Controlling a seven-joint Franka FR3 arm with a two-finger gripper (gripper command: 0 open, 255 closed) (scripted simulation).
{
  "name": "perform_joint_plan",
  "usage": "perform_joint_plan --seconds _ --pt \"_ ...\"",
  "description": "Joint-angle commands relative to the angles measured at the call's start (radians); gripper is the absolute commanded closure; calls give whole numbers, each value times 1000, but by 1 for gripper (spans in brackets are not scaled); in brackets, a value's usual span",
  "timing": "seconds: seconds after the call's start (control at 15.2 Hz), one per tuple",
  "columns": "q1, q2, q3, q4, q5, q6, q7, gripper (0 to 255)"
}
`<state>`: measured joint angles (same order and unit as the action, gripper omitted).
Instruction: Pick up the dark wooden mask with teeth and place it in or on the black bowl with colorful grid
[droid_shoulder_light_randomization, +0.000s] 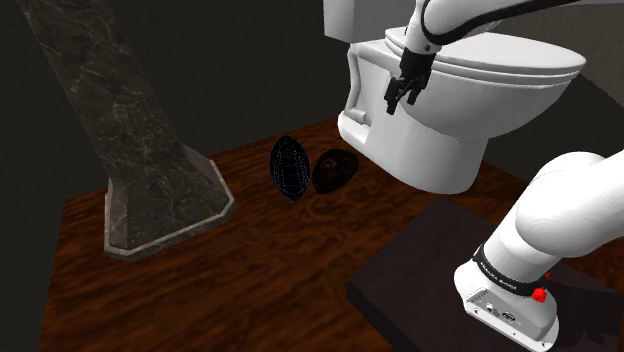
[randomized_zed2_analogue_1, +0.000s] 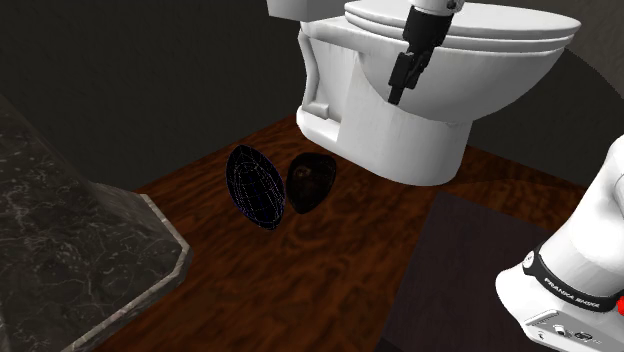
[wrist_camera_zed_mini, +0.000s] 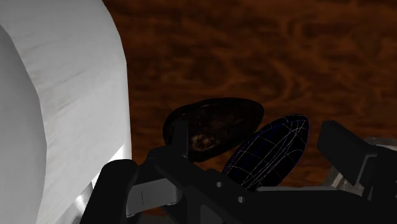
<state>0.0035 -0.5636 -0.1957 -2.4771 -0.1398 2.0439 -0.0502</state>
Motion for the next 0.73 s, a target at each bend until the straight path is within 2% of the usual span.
perform_joint_plan --seconds 0.0,0.33,0.66 --pt "1 68 -27 2 4 70 -24 0" --pt "14 250 -93 32 41 224 -96 0" --pt "31 451 -148 97 133 354 -198 0"
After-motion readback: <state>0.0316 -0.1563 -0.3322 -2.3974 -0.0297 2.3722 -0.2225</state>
